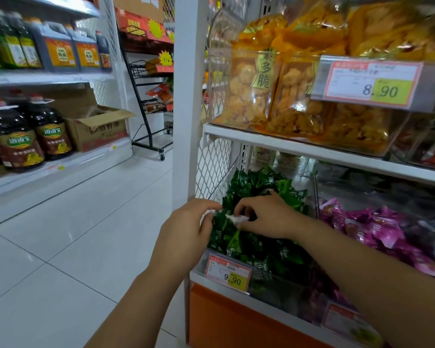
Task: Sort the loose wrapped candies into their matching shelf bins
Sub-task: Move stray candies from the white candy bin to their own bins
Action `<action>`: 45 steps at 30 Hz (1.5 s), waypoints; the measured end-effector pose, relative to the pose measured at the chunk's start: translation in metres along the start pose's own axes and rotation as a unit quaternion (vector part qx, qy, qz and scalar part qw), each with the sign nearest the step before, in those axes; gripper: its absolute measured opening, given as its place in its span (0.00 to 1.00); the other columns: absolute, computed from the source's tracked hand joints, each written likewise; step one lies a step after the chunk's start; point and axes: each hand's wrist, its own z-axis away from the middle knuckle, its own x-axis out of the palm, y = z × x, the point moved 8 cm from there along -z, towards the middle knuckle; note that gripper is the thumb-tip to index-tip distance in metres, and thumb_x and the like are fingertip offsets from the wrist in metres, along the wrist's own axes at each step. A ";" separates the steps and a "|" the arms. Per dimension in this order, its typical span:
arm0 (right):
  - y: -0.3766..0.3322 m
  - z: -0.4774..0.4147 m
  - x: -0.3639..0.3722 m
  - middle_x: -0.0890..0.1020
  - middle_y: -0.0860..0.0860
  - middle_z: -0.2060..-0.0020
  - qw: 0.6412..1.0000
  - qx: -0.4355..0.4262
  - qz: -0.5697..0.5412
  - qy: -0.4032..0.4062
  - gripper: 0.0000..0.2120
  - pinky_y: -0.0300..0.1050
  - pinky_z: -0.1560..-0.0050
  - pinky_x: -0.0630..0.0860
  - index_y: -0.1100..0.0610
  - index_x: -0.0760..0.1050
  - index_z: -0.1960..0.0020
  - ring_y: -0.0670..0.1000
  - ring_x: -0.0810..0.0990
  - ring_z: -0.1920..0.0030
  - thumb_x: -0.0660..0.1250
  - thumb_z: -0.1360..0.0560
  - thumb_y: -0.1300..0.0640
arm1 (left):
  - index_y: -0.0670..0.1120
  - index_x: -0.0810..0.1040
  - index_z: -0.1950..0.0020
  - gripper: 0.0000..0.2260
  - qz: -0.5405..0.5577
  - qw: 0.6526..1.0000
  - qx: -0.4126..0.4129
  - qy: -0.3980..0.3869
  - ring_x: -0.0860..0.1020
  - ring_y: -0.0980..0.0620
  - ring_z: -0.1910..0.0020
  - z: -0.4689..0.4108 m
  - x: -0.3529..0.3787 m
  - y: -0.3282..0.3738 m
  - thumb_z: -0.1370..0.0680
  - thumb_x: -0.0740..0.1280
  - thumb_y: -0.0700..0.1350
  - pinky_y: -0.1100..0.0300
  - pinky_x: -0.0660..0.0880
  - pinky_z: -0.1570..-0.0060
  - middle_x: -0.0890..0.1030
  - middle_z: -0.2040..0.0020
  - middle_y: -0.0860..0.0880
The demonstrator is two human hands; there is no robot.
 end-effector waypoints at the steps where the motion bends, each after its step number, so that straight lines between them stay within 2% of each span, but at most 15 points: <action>1: -0.003 0.001 -0.001 0.77 0.43 0.56 1.000 -0.003 -0.002 0.011 0.08 0.59 0.26 0.43 0.46 0.74 0.46 0.47 0.74 0.54 0.65 0.24 0.47 | 0.53 0.79 0.41 0.12 0.001 1.000 0.002 0.003 0.73 0.62 0.50 -0.001 0.000 0.001 0.20 0.62 0.42 0.79 0.64 0.54 0.79 0.44 0.57; 3: -0.007 0.005 -0.001 0.74 0.43 0.56 1.000 -0.006 0.000 0.020 0.06 0.59 0.26 0.42 0.48 0.74 0.47 0.47 0.73 0.52 0.64 0.23 0.49 | 0.52 0.80 0.42 0.12 0.003 1.000 0.012 0.010 0.74 0.61 0.48 -0.002 0.001 0.004 0.21 0.62 0.40 0.78 0.64 0.53 0.79 0.45 0.57; 7: -0.013 0.018 -0.002 0.79 0.46 0.53 0.999 -0.017 -0.004 0.033 0.07 0.54 0.26 0.41 0.50 0.72 0.46 0.48 0.76 0.49 0.64 0.23 0.50 | 0.51 0.81 0.44 0.12 0.003 0.998 0.049 0.025 0.73 0.61 0.47 -0.005 0.003 0.018 0.22 0.64 0.37 0.77 0.63 0.51 0.77 0.47 0.60; 9: -0.013 0.030 -0.012 0.79 0.47 0.55 0.995 -0.026 -0.047 0.089 0.06 0.49 0.28 0.52 0.50 0.70 0.48 0.48 0.76 0.53 0.65 0.23 0.51 | 0.50 0.81 0.45 0.12 0.007 0.997 0.064 0.032 0.74 0.60 0.49 -0.006 0.005 0.027 0.23 0.65 0.37 0.76 0.64 0.52 0.79 0.47 0.57; 11: -0.006 0.048 -0.030 0.78 0.47 0.56 0.980 -0.021 -0.106 0.166 0.08 0.42 0.44 0.70 0.49 0.70 0.48 0.48 0.76 0.55 0.67 0.24 0.53 | 0.49 0.81 0.45 0.12 0.017 0.996 0.076 0.034 0.74 0.60 0.50 -0.008 0.007 0.035 0.23 0.64 0.36 0.76 0.66 0.53 0.80 0.48 0.56; 12: -0.002 0.060 -0.039 0.78 0.47 0.55 0.972 -0.015 -0.123 0.198 0.08 0.40 0.52 0.73 0.49 0.70 0.48 0.47 0.76 0.55 0.68 0.25 0.54 | 0.49 0.81 0.45 0.12 0.023 0.996 0.082 0.032 0.74 0.60 0.51 -0.008 0.009 0.040 0.23 0.64 0.36 0.76 0.66 0.54 0.80 0.48 0.55; 15: 0.017 0.100 -0.052 0.76 0.45 0.55 0.961 0.007 -0.118 0.250 0.08 0.37 0.55 0.72 0.50 0.71 0.48 0.45 0.75 0.55 0.68 0.25 0.56 | 0.49 0.81 0.44 0.11 0.024 0.994 0.104 0.002 0.75 0.59 0.54 -0.008 0.024 0.062 0.22 0.64 0.37 0.72 0.68 0.55 0.80 0.48 0.54; 19: 0.043 0.162 -0.059 0.73 0.43 0.55 0.952 0.047 -0.076 0.294 0.09 0.39 0.55 0.69 0.51 0.72 0.48 0.46 0.73 0.54 0.68 0.25 0.57 | 0.49 0.79 0.41 0.11 0.031 0.989 0.130 -0.062 0.77 0.55 0.47 -0.004 0.059 0.096 0.21 0.63 0.41 0.59 0.75 0.48 0.78 0.43 0.53; 22: 0.069 0.208 -0.067 0.74 0.46 0.53 0.943 0.097 -0.038 0.315 0.08 0.42 0.52 0.71 0.53 0.72 0.46 0.48 0.73 0.52 0.67 0.24 0.56 | 0.50 0.78 0.39 0.12 0.039 0.984 0.142 -0.099 0.75 0.54 0.42 0.000 0.083 0.119 0.21 0.63 0.42 0.62 0.70 0.45 0.76 0.40 0.54; 27: 0.131 0.281 -0.087 0.71 0.49 0.60 0.904 0.203 0.013 0.376 0.05 0.45 0.61 0.64 0.55 0.68 0.52 0.48 0.69 0.61 0.65 0.24 0.59 | 0.50 0.77 0.38 0.12 0.031 0.979 0.152 -0.134 0.74 0.55 0.42 0.006 0.112 0.141 0.20 0.62 0.44 0.64 0.68 0.45 0.75 0.39 0.54; 31: 0.185 0.328 -0.094 0.76 0.54 0.58 0.850 0.330 0.041 0.409 0.05 0.48 0.60 0.69 0.58 0.72 0.50 0.55 0.74 0.57 0.67 0.24 0.60 | 0.51 0.77 0.38 0.12 0.022 0.981 0.146 -0.128 0.74 0.55 0.43 0.004 0.116 0.140 0.20 0.63 0.44 0.63 0.69 0.48 0.76 0.38 0.53; 34: 0.209 0.343 -0.089 0.80 0.55 0.56 0.832 0.396 0.070 0.383 0.05 0.54 0.53 0.73 0.57 0.77 0.49 0.60 0.74 0.48 0.68 0.25 0.59 | 0.52 0.77 0.38 0.12 0.022 0.980 0.151 -0.131 0.73 0.59 0.51 0.003 0.117 0.139 0.21 0.63 0.44 0.65 0.69 0.53 0.75 0.38 0.54; 38: 0.219 0.333 -0.078 0.80 0.51 0.40 0.865 0.400 0.086 0.289 0.12 0.57 0.39 0.68 0.52 0.81 0.45 0.62 0.72 0.40 0.61 0.21 0.50 | 0.51 0.78 0.39 0.11 0.022 0.978 0.159 -0.133 0.73 0.58 0.48 0.003 0.118 0.140 0.21 0.63 0.43 0.62 0.70 0.53 0.76 0.39 0.54; 41: 0.222 0.333 -0.078 0.78 0.53 0.38 0.865 0.449 0.063 0.214 0.17 0.57 0.35 0.61 0.48 0.77 0.38 0.61 0.64 0.32 0.54 0.19 0.47 | 0.51 0.78 0.39 0.11 0.024 0.976 0.164 -0.139 0.71 0.60 0.49 0.004 0.118 0.140 0.21 0.63 0.43 0.63 0.69 0.52 0.75 0.41 0.56; 45: 0.203 0.335 -0.095 0.78 0.53 0.39 0.870 0.419 0.061 0.252 0.13 0.56 0.34 0.63 0.48 0.77 0.38 0.59 0.65 0.33 0.58 0.20 0.51 | 0.50 0.78 0.39 0.12 0.028 0.977 0.160 -0.140 0.74 0.56 0.44 0.004 0.112 0.136 0.21 0.63 0.42 0.61 0.70 0.46 0.76 0.40 0.53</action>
